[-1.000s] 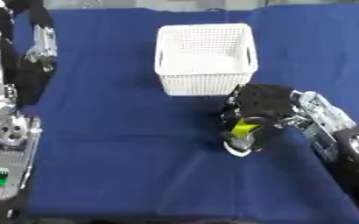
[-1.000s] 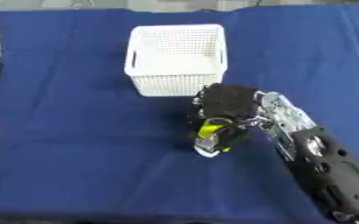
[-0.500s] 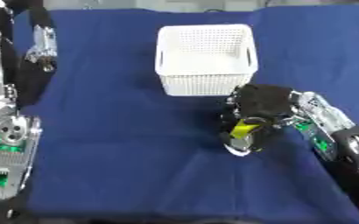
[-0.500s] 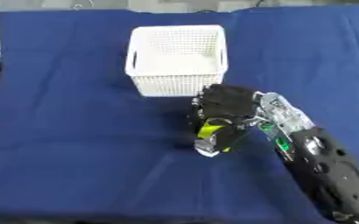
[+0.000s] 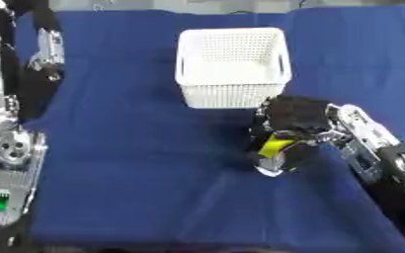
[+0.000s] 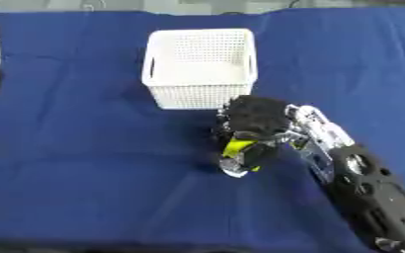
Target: Pick up objects on the table and place them in the box.
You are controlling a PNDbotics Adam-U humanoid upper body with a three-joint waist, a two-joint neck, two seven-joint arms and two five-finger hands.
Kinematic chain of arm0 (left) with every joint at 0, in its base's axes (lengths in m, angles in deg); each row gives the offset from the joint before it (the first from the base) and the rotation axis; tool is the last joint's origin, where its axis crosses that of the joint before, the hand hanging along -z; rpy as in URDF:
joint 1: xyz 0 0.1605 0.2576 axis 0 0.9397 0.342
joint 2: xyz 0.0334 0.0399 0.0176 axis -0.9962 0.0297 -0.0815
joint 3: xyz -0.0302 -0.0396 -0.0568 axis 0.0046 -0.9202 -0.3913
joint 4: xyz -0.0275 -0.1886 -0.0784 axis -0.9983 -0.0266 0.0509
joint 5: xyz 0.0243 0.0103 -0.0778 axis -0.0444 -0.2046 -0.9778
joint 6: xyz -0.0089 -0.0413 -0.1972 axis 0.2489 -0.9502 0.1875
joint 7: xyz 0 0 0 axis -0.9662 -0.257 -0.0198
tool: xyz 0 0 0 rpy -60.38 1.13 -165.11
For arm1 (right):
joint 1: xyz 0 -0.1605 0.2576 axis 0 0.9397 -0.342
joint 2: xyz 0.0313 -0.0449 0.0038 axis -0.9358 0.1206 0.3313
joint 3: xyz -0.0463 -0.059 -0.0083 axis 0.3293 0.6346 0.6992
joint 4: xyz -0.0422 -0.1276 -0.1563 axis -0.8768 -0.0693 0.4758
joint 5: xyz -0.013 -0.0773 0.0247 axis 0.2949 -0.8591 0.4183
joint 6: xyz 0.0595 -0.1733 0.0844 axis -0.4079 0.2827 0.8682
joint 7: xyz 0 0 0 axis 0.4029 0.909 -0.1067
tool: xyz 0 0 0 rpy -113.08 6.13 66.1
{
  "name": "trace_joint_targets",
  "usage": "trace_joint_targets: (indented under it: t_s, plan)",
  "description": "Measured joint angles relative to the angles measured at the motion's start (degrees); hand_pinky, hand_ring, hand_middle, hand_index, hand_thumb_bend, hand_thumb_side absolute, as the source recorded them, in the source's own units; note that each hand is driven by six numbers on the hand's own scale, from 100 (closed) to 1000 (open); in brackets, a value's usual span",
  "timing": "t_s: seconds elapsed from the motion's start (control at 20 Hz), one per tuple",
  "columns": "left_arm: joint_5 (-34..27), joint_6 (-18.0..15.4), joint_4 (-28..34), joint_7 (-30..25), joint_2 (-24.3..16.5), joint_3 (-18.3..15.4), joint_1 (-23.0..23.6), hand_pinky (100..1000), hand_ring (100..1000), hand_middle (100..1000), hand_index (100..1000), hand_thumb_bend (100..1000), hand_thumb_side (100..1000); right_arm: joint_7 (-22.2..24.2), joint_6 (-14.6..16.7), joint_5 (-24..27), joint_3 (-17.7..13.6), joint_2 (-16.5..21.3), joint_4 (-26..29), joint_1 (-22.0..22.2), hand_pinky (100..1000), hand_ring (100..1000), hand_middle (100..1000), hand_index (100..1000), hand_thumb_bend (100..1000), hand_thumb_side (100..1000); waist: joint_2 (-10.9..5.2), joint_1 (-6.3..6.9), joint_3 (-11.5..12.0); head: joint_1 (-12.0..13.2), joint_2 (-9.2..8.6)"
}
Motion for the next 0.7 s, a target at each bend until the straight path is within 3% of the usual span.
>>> trace_joint_targets:
  t_s: [0.05,0.7]
  plan:
    - [0.0,0.0,0.0,0.0,0.0,0.0,0.0,900,751,768,819,100,702,0.12,-0.12,0.74,0.13,0.11,0.06,0.0,100,100,100,100,100,817,0.05,0.0,0.02,0.0,0.0]
    - [-0.16,-0.01,0.0,-0.01,0.0,0.0,0.0,900,751,768,819,100,702,2.58,-2.58,11.39,0.85,0.18,0.48,0.61,100,100,100,100,100,710,0.35,0.01,0.02,-0.42,0.0]
